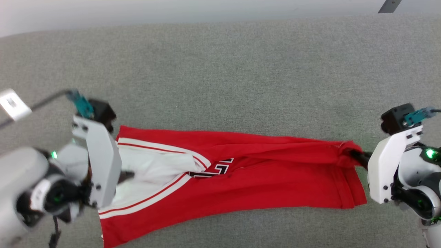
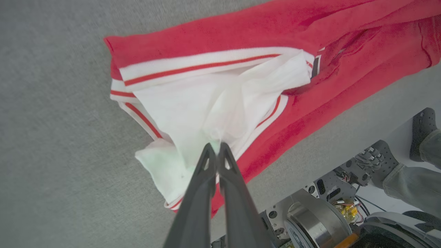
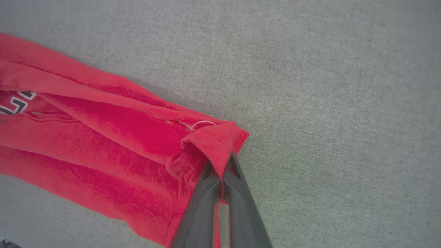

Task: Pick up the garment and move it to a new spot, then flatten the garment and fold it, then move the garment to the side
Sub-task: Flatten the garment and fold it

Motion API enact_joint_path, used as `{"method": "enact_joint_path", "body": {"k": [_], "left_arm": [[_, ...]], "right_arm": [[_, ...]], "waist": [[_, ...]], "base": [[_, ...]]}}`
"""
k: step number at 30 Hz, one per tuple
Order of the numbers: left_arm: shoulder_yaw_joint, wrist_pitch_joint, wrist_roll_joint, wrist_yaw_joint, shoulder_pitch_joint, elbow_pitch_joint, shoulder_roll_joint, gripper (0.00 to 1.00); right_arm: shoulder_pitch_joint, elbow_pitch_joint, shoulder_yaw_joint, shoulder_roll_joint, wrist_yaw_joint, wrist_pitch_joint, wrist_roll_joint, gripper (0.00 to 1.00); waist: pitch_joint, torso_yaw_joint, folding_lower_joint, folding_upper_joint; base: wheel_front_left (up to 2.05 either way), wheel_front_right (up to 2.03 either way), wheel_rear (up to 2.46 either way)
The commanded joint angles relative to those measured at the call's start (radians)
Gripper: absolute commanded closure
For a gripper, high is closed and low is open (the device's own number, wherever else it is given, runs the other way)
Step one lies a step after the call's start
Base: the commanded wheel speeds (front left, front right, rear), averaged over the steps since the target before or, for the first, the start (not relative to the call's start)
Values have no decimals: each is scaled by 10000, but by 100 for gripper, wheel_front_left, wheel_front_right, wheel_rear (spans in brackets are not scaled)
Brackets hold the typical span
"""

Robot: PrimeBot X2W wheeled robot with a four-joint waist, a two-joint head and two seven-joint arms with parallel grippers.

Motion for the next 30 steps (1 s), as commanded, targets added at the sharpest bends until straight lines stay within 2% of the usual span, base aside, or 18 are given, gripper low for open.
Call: {"method": "enact_joint_path", "body": {"k": [1, 4, 10, 11, 12, 13, 14, 15, 16, 17, 18, 19, 26, 30], "left_arm": [[-87, -69, -1, 84, 212, 40, -29, 100], [-338, -20, -179, 73, 636, 504, -303, 100], [-438, -164, -412, -368, 982, 2189, -1035, 100], [-457, -142, -432, -441, 992, 2407, -1131, 92], [-432, -190, -445, -514, 973, 2609, -1221, 66], [-408, -232, -481, -603, 966, 2772, -1317, 57], [-400, -229, -479, -685, 940, 2906, -1375, 48], [-379, -305, -441, -782, 895, 3009, -1426, 5], [-373, -342, -396, -868, 866, 3097, -1469, 0], [-352, -418, -394, -945, 869, 3178, -1511, 0], [-317, -471, -453, -987, 897, 3231, -1566, 0], [-300, -538, -452, -1058, 920, 3258, -1610, 0], [-238, -908, -430, -1116, 1165, 3118, -1609, 0], [-74, -1544, -293, -984, 1368, 2817, -1451, 0]], "right_arm": [[126, -23, 37, 48, -17, 99, 108, 100], [133, 115, 112, 116, -17, 221, 151, 100], [-241, 669, 421, 307, -17, 398, 221, 100], [-307, 758, 492, 321, -17, 398, 224, 100], [-410, 822, 538, 305, -17, 336, 228, 100], [-464, 898, 572, 281, -17, 307, 243, 100], [-493, 969, 609, 268, -17, 267, 301, 89], [-541, 976, 643, 237, -17, 172, 336, 58], [-585, 1002, 668, 189, -17, 96, 346, 37], [-580, 1062, 683, 142, -17, 71, 398, 24], [-552, 1097, 690, 100, -17, 58, 456, 4], [-541, 1107, 664, 53, -17, 4, 476, 0], [-230, 1065, 518, -170, -17, 96, 862, 0], [85, 757, 250, -182, -17, 133, 1139, 0]], "waist": [[32, -22, 0, 0], [68, -60, 0, 0], [32, -141, 0, 0], [3, -144, 0, 0], [-17, -139, 0, 0], [-54, -127, 0, 0], [-86, -113, 0, 0], [-131, -88, 0, 0], [-183, -64, 0, 0], [-244, -39, 0, 0], [-323, -8, 0, 0], [-404, 23, 0, 0], [-1024, 164, 0, 0], [-1438, 255, 0, 0]], "base": [[0, 0, 0], [0, 0, 0], [0, 0, 0], [0, 0, 0], [0, 0, 0], [0, 0, 0], [0, 0, 0], [0, 0, 0], [0, 0, 0], [0, 0, 0], [0, 0, 0], [0, 0, 0], [0, 0, 0], [0, 0, 0]]}}
